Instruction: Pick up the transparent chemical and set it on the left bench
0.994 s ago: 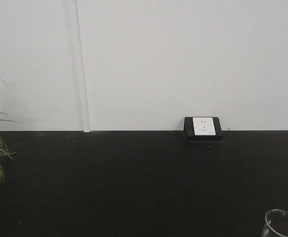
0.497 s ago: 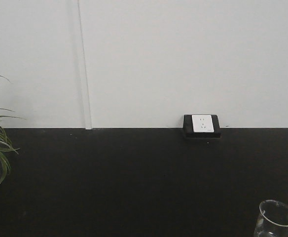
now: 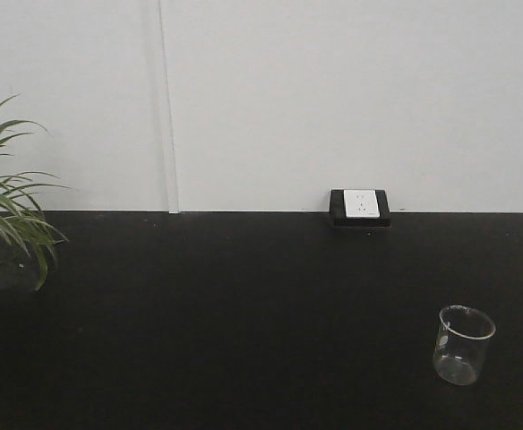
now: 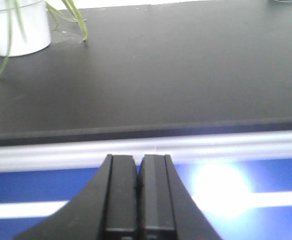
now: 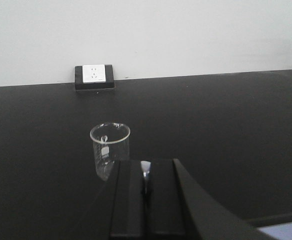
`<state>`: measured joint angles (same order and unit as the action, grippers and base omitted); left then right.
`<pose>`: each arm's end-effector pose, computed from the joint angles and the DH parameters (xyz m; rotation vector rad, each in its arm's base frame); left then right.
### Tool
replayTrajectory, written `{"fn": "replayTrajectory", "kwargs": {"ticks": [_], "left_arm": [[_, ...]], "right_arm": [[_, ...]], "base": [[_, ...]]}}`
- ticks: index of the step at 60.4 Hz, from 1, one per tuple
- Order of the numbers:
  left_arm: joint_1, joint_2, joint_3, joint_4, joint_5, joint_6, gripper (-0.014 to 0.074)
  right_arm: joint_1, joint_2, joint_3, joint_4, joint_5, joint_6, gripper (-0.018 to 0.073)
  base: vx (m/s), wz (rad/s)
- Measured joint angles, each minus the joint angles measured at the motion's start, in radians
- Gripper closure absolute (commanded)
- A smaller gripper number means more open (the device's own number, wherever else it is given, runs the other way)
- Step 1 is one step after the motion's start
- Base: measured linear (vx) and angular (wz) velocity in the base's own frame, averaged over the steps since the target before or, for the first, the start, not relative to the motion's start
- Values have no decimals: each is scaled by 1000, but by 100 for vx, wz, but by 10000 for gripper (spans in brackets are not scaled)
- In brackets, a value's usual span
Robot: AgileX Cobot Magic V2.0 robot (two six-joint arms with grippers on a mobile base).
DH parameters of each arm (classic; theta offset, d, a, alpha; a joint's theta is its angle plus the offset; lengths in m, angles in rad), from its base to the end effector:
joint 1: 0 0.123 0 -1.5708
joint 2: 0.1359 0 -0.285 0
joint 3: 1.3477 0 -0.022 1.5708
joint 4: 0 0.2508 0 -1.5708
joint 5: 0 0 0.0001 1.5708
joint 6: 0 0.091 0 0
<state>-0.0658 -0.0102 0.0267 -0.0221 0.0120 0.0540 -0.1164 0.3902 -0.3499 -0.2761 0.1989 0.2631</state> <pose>0.0566 -0.0038 0.2036 0.0741 1.5103 -0.0274 0.0917 -0.0157 0.2867 0.1331 1.7120 -0.1383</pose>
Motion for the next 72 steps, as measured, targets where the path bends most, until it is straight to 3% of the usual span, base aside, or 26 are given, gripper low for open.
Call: {"fn": "replayTrajectory", "kwargs": {"ticks": [49,72], "left_arm": [[0,0,0,0,0,0,600],[0,0,0,0,0,0,600]], "right_arm": [[0,0,0,0,0,0,521],[0,0,0,0,0,0,521]], "base": [[-33,9],[-22,47]]}}
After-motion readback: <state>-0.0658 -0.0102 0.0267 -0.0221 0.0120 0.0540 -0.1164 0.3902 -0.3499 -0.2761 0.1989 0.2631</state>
